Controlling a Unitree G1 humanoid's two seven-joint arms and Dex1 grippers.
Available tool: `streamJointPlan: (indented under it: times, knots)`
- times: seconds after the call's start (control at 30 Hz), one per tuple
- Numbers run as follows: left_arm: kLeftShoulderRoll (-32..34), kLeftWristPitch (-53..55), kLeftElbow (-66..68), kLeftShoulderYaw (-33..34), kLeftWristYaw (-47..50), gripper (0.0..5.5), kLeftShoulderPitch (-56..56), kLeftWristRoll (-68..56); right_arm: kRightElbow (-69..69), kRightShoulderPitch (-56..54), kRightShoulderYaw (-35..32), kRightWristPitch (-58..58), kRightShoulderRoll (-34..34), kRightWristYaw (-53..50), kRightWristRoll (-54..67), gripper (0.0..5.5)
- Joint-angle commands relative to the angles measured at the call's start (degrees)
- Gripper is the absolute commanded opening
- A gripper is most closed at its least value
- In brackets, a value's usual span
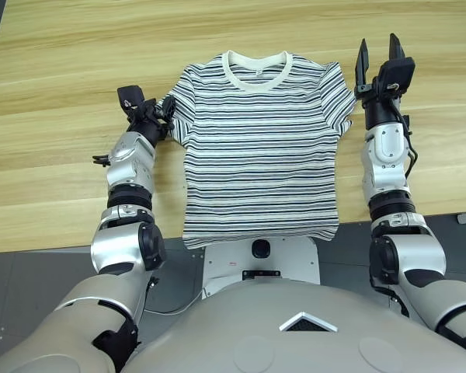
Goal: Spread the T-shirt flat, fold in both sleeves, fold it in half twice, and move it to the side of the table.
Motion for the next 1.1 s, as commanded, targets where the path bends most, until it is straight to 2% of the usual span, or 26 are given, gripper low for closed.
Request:
streamJointPlan:
  times: [0.03,0.37,0.8,1.1]
  knots:
    - [-0.61,0.83,1.08,-0.56,0.48,1.87,0.74,0.73,0.05,0.25,0.31,0.82,0.53,-0.27,-0.47,2.45]
    - [-1.68,-0.89,-0.96,0.3,0.68,0.17,1.43,-0.15,0.85,0.06,0.35,0.58,0.45,-0.85,-0.9,2.45]
    - [-2.52,-0.47,-8.41,-1.0,1.77,0.13,2.38,0.68,2.67,-0.35,0.39,-0.1,0.97,-1.77,-1.79,2.45]
    - [-6.19,2.67,-20.47,-6.53,1.21,0.13,5.63,1.56,3.95,-0.84,0.34,-0.53,1.4,-2.47,-2.17,2.45]
